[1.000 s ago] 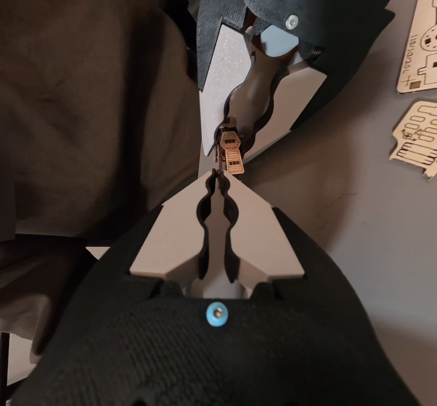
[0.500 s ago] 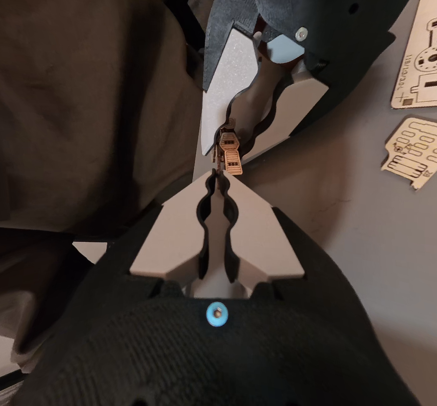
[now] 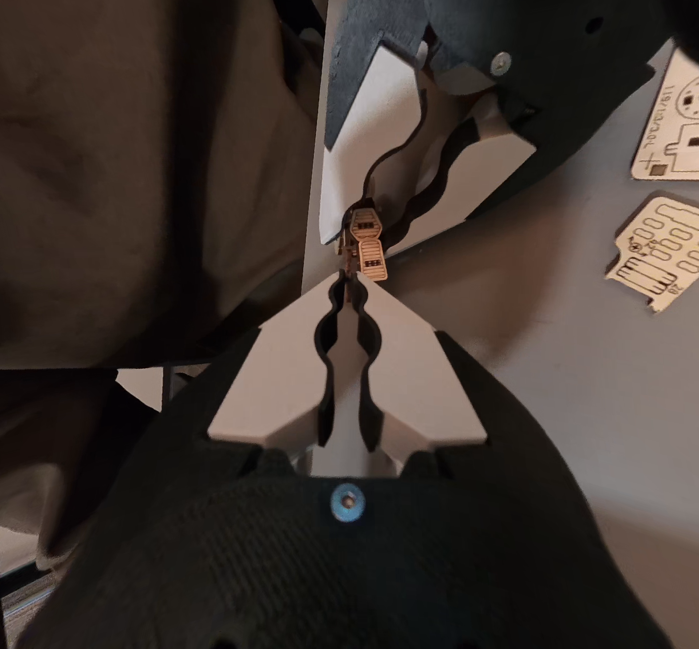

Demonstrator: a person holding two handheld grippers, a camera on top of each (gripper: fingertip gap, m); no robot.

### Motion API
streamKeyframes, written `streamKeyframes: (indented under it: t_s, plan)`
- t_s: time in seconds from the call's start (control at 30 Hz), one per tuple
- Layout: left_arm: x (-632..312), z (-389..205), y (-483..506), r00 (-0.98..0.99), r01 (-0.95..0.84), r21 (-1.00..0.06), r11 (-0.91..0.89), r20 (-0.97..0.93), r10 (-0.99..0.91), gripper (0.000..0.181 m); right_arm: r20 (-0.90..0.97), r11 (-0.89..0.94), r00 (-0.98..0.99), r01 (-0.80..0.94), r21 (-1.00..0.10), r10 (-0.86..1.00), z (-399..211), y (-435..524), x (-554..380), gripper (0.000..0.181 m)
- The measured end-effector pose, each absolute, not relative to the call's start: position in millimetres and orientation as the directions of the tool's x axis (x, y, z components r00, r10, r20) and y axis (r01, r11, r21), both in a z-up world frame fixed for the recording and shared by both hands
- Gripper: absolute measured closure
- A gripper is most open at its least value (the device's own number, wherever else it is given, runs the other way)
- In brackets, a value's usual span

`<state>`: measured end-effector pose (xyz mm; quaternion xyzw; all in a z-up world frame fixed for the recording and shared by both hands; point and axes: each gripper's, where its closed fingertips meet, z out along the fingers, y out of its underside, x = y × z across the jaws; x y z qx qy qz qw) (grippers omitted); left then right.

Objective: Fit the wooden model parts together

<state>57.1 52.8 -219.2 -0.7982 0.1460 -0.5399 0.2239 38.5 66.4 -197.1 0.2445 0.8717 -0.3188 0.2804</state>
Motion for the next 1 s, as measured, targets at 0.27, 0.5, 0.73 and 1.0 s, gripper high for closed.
streamKeyframes:
  t_s: [0.27,0.5,0.73,1.0]
  plan:
    - [57.1,-219.1,52.5,0.37,0.008,-0.512,-0.859,0.799,-0.473,0.156,-0.625,0.749,-0.728,0.574,-0.33,0.283,-197.4,63.1,40.5,0.181]
    - [57.4,-219.1,52.1,0.37,0.005,-0.513,-0.858,0.798,-0.475,0.156,-0.628,0.782,-0.726,0.552,-0.289,0.28,-195.9,61.6,36.5,0.181]
    - [57.5,-219.0,51.7,0.368,0.003,-0.513,-0.859,0.799,-0.476,0.156,-0.636,0.779,-0.72,0.556,-0.29,0.277,-196.4,60.6,34.8,0.181]
    - [57.3,-218.8,51.8,0.364,0.006,-0.51,-0.86,0.802,-0.473,0.156,-0.636,0.764,-0.723,0.563,-0.316,0.27,-195.4,60.6,34.2,0.181]
